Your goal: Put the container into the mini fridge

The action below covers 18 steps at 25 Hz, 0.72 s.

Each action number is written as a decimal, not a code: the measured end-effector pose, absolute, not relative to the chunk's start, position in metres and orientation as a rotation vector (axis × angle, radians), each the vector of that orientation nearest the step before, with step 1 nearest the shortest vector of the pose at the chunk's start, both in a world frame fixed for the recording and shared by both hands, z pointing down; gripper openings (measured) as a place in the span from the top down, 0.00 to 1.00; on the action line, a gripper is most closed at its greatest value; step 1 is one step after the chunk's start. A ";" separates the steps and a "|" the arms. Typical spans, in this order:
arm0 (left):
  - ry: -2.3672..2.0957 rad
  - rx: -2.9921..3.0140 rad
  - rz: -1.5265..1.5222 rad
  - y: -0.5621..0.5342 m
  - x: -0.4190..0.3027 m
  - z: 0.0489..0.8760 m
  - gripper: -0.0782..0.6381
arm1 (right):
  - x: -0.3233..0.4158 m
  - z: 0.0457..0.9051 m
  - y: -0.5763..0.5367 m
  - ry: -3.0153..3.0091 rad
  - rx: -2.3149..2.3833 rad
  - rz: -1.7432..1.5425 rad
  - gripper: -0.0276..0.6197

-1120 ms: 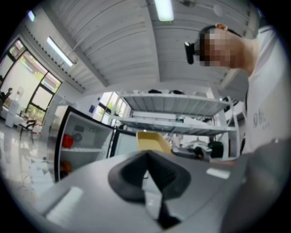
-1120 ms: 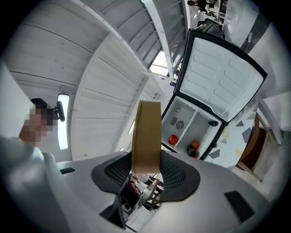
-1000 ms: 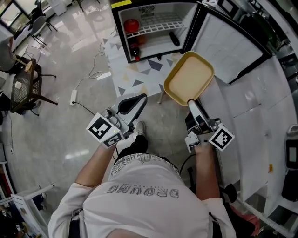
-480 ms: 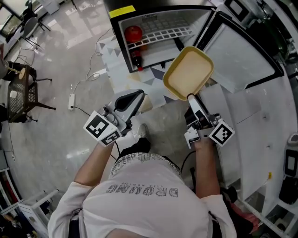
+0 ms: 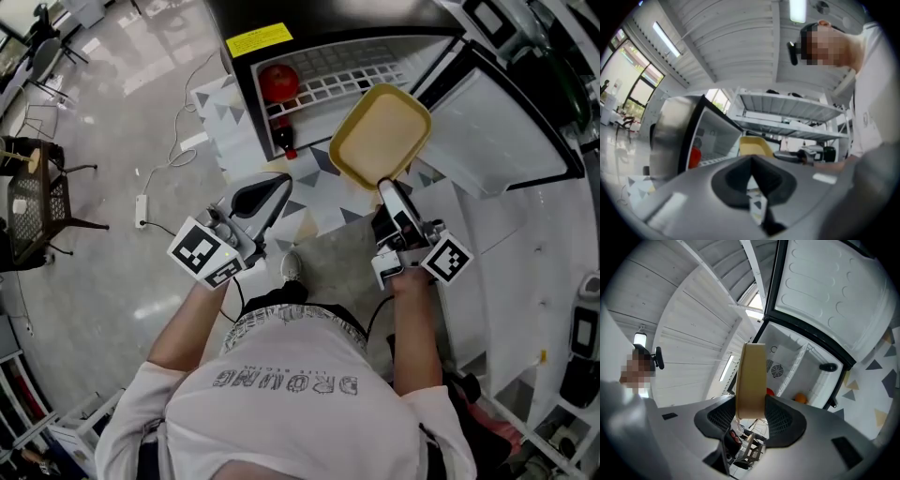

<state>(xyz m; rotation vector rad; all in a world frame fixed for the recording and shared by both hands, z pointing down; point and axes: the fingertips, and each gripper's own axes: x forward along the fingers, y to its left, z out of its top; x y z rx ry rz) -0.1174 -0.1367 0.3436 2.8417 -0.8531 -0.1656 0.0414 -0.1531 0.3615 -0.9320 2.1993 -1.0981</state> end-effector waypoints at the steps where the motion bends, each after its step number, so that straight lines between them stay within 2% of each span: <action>1: -0.849 2.846 -0.162 -0.142 -0.119 0.344 0.88 | 0.040 0.362 -0.158 2.196 -0.938 -1.100 0.67; 18: -0.840 2.854 -0.146 -0.194 -0.119 0.345 0.88 | 0.043 0.375 -0.234 2.141 -0.954 -1.132 0.67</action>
